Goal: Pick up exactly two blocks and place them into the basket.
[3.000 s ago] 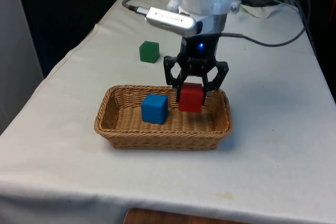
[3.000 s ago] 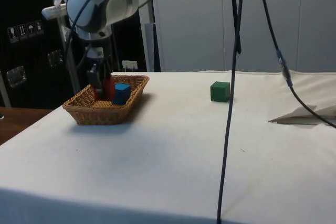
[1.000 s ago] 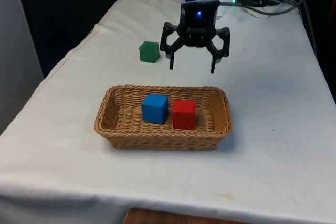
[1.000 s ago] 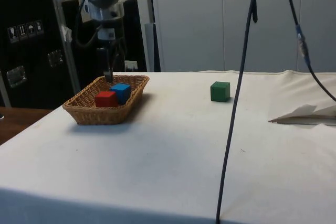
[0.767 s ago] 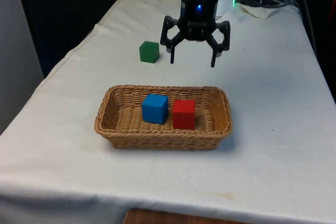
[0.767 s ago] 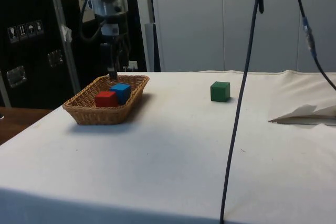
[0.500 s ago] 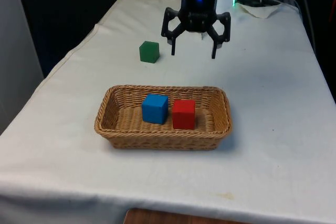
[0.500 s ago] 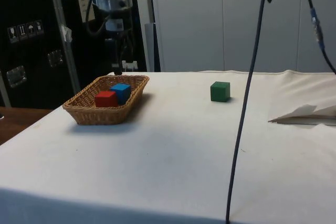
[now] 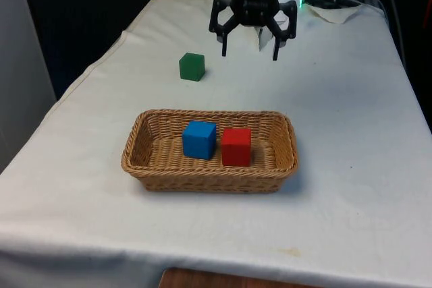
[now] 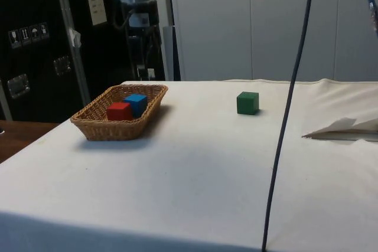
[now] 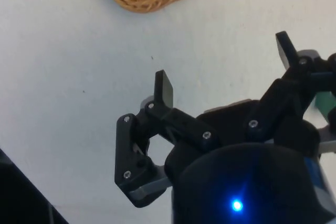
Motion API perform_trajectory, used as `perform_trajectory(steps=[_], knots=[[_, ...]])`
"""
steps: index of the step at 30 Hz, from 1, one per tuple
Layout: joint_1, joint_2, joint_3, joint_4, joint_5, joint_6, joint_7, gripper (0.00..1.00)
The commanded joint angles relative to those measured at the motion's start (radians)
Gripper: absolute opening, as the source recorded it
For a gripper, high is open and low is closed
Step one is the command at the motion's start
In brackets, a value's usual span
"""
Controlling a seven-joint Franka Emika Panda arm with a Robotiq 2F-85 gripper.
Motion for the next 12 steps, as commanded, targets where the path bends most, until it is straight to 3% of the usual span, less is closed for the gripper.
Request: perform_trajectory(steps=[1, 2, 3, 5, 9, 12], knots=[[0.018, -0.018, -0.013, -0.03, -0.025, 0.019, 0.019, 1.0], [0.001, -0.006, 0.0, -0.007, -0.008, 0.0, 0.005, 1.0], [0.019, -0.023, -0.012, -0.036, -0.031, 0.02, 0.024, 1.0], [0.024, -0.037, -0.011, -0.053, -0.05, 0.023, 0.041, 1.0], [0.024, -0.049, -0.006, -0.069, -0.063, 0.029, 0.057, 1.0], [0.015, -0.05, 0.003, -0.067, -0.054, 0.017, 0.049, 1.0]])
